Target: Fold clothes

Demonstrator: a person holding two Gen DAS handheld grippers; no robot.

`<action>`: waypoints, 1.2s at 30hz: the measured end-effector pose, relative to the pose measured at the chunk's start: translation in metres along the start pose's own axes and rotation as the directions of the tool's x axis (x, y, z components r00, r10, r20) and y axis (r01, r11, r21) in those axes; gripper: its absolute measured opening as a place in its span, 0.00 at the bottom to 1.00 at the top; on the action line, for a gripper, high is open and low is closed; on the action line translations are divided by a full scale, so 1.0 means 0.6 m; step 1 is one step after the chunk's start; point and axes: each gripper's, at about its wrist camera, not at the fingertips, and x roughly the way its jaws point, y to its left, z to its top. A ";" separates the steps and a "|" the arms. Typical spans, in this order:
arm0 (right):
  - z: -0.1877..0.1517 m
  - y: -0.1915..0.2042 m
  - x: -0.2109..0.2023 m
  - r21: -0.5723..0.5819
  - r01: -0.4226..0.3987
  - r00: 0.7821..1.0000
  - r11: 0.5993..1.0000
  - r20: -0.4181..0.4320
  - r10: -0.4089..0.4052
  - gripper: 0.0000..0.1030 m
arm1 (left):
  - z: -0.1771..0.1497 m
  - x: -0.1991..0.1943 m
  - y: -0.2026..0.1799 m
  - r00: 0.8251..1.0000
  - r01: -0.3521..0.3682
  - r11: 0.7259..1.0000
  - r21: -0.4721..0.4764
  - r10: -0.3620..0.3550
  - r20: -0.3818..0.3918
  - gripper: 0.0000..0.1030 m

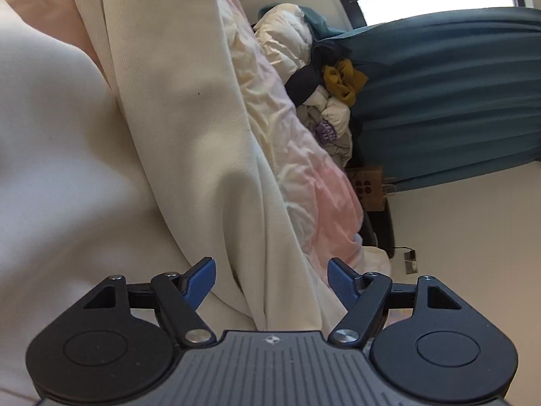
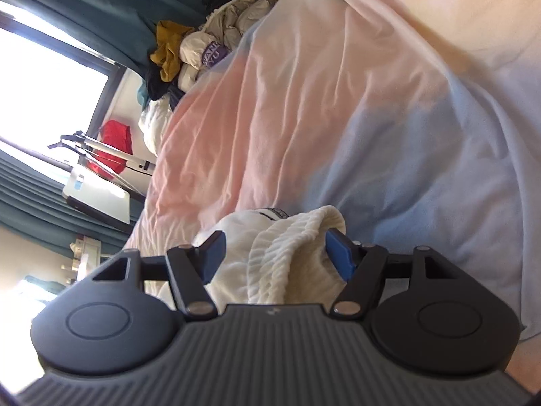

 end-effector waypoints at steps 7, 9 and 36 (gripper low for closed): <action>0.024 0.016 -0.001 -0.089 -0.008 0.999 0.996 -0.042 0.004 0.47 | 0.040 0.105 0.000 0.999 -0.047 0.999 -0.025 0.047 0.022 0.53; 0.024 0.034 -0.015 -0.142 0.002 1.000 0.990 -0.006 -0.003 0.23 | 0.049 0.114 -0.007 0.996 -0.072 0.997 0.008 0.072 0.044 0.32; 0.006 0.023 0.020 -0.066 0.019 0.998 0.998 -0.053 -0.022 0.54 | 0.018 0.023 -0.009 0.996 -0.009 0.992 0.122 -0.002 0.095 0.08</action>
